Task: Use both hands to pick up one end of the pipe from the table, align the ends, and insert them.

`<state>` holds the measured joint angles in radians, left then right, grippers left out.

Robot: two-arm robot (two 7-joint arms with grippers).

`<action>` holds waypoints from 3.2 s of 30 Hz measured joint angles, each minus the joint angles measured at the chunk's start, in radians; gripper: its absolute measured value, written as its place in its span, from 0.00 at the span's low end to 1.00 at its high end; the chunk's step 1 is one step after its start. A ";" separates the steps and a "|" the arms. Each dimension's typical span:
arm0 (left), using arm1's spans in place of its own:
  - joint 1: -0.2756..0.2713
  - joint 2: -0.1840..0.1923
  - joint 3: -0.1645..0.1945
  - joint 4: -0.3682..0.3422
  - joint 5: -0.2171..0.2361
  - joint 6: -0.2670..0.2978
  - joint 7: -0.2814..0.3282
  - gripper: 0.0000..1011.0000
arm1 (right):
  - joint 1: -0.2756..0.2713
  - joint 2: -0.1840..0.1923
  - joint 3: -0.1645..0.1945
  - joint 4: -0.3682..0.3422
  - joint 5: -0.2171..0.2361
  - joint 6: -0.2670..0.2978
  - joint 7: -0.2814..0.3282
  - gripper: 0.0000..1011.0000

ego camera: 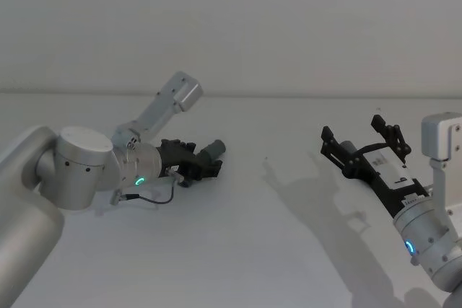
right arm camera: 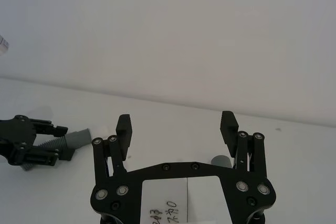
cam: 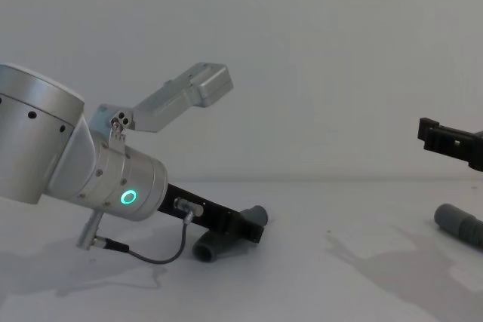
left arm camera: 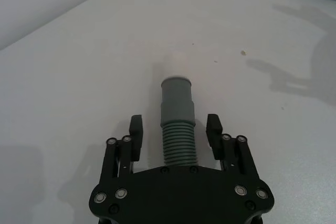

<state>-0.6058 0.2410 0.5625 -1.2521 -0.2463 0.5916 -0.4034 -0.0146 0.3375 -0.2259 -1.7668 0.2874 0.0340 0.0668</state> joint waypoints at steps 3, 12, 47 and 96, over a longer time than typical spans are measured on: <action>0.000 0.000 0.000 0.000 0.000 0.002 0.000 0.67 | 0.000 0.000 0.000 0.000 0.000 0.000 0.000 0.99; 0.001 -0.001 -0.001 -0.001 0.001 0.005 -0.001 0.40 | 0.000 0.000 0.000 0.000 0.000 0.000 0.000 0.99; 0.001 -0.001 -0.001 -0.001 0.002 0.007 -0.002 0.34 | 0.025 0.130 0.086 -0.004 0.134 0.239 0.166 0.99; 0.001 -0.001 -0.001 -0.001 0.002 0.007 -0.002 0.34 | 0.311 0.302 -0.081 0.296 0.125 0.348 0.442 0.99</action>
<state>-0.6052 0.2402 0.5618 -1.2534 -0.2445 0.5989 -0.4052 0.2969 0.6391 -0.3068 -1.4712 0.4122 0.3818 0.5088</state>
